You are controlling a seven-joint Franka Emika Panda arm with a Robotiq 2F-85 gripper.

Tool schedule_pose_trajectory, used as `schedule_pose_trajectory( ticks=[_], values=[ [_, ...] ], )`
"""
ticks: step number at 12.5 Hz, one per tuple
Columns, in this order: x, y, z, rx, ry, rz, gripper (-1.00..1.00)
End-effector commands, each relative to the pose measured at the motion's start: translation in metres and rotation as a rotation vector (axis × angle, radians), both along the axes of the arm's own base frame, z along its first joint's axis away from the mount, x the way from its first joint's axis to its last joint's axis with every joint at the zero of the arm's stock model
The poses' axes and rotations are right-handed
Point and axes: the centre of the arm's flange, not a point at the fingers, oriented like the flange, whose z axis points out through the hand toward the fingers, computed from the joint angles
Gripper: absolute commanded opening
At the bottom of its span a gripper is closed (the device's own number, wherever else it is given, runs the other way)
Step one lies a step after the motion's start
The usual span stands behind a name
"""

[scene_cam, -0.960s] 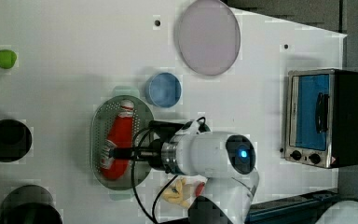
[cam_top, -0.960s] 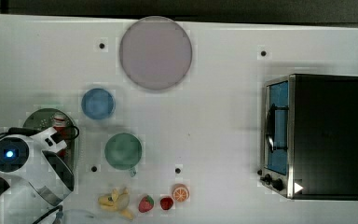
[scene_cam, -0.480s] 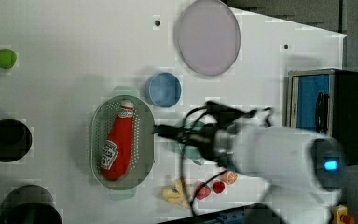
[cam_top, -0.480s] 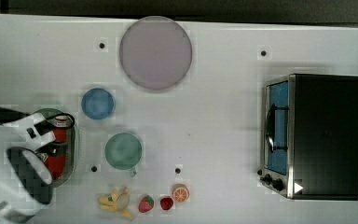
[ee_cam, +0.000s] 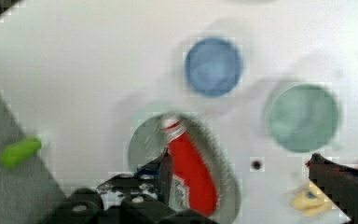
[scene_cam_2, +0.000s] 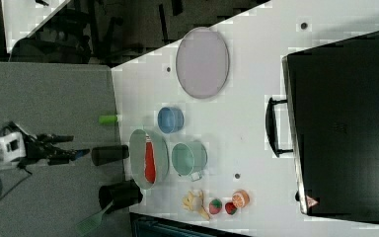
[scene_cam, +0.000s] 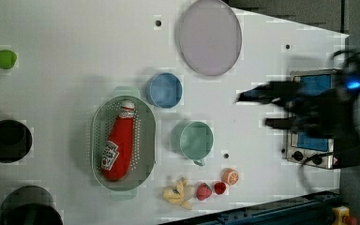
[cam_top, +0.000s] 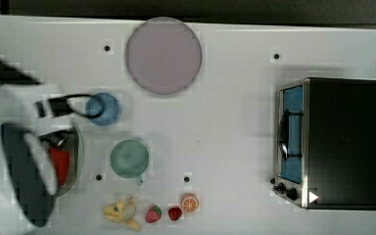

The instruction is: Pick Ketchup from the table and place it in strainer.

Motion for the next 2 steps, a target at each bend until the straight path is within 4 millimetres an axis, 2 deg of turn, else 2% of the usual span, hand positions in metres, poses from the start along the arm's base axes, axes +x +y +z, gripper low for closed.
schedule_pose_trajectory(
  ticks=[1,2],
  values=[
    [0.037,-0.143,0.028,-0.021,0.064,-0.268,1.00],
    [0.038,-0.171,0.044,-0.021,0.057,-0.285,1.00]
  ],
)
